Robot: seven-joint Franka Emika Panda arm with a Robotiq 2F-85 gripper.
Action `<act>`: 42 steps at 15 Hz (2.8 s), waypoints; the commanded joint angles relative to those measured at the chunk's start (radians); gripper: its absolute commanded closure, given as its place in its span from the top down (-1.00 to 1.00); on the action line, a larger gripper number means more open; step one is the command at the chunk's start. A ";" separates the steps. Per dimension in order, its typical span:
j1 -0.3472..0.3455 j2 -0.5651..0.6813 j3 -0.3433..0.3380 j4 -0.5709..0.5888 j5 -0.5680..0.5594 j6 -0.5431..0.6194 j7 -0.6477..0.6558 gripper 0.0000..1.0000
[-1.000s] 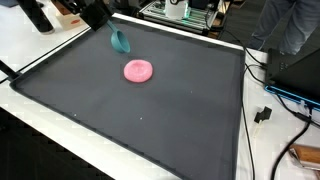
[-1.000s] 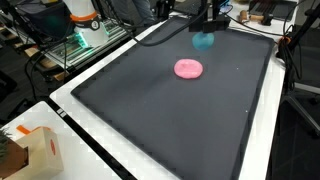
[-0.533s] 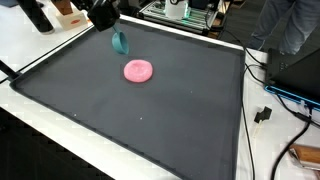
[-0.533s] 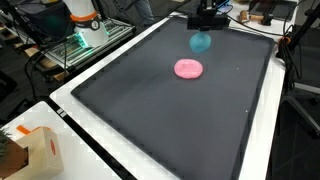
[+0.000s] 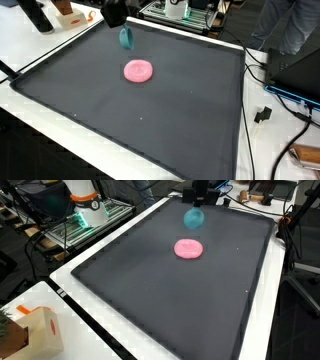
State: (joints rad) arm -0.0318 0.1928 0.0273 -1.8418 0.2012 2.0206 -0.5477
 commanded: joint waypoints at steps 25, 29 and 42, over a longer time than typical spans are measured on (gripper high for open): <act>-0.136 0.119 0.002 0.092 0.261 -0.244 -0.346 -0.50; -0.204 0.201 -0.007 0.133 0.365 -0.340 -0.489 -0.50; -0.308 0.404 -0.040 0.202 0.574 -0.413 -0.576 -0.50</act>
State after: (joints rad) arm -0.3198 0.5574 -0.0061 -1.6642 0.7322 1.6452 -1.1073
